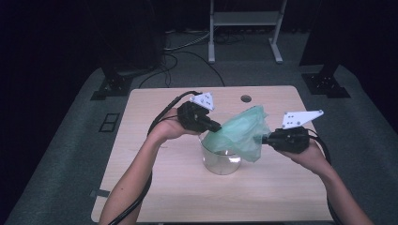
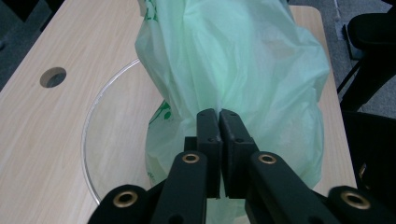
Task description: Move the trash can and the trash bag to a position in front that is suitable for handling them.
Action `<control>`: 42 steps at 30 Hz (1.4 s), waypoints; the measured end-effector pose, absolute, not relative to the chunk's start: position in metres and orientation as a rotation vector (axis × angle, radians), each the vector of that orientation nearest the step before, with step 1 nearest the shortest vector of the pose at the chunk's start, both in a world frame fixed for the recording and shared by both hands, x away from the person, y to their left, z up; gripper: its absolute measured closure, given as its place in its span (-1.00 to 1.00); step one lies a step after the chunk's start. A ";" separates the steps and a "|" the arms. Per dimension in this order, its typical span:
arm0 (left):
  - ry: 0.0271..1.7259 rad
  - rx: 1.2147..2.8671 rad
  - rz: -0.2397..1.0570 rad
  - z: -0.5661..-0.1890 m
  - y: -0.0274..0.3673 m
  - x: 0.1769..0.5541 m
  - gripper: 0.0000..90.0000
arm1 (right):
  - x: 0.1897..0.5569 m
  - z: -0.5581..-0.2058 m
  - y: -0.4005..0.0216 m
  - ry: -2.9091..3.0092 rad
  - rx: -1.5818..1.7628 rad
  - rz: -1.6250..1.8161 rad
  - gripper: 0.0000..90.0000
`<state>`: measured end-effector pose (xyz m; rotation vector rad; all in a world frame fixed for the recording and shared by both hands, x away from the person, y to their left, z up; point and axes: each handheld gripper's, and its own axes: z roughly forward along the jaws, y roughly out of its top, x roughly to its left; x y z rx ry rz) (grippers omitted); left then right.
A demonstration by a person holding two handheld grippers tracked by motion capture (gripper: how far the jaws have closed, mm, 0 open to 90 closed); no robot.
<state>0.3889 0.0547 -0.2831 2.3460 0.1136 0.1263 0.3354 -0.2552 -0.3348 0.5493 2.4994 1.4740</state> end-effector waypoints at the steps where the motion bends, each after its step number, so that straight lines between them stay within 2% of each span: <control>1: 0.116 2.347 0.129 -0.282 0.056 0.389 0.86 | 0.336 -0.333 -0.254 2.498 0.547 1.474 1.00; 6: 0.163 2.342 0.153 -0.279 0.062 0.388 0.52 | 0.339 -0.324 -0.244 2.519 0.556 1.450 1.00; 9: 0.175 2.344 0.160 -0.274 0.067 0.387 0.39 | 0.341 -0.320 -0.238 2.536 0.560 1.425 1.00; 19: 0.117 2.345 0.171 -0.253 0.062 0.377 0.19 | 0.345 -0.308 -0.219 2.572 0.545 1.354 1.00; 35: -0.005 2.393 0.176 -0.245 0.024 0.370 0.11 | 0.348 -0.302 -0.189 2.624 0.463 1.277 1.00; 38: -0.013 2.406 0.182 -0.246 0.018 0.370 0.17 | 0.348 -0.301 -0.185 2.632 0.450 1.272 1.00; 42: -0.037 2.431 0.185 -0.247 0.011 0.370 0.34 | 0.348 -0.302 -0.184 2.640 0.442 1.263 1.00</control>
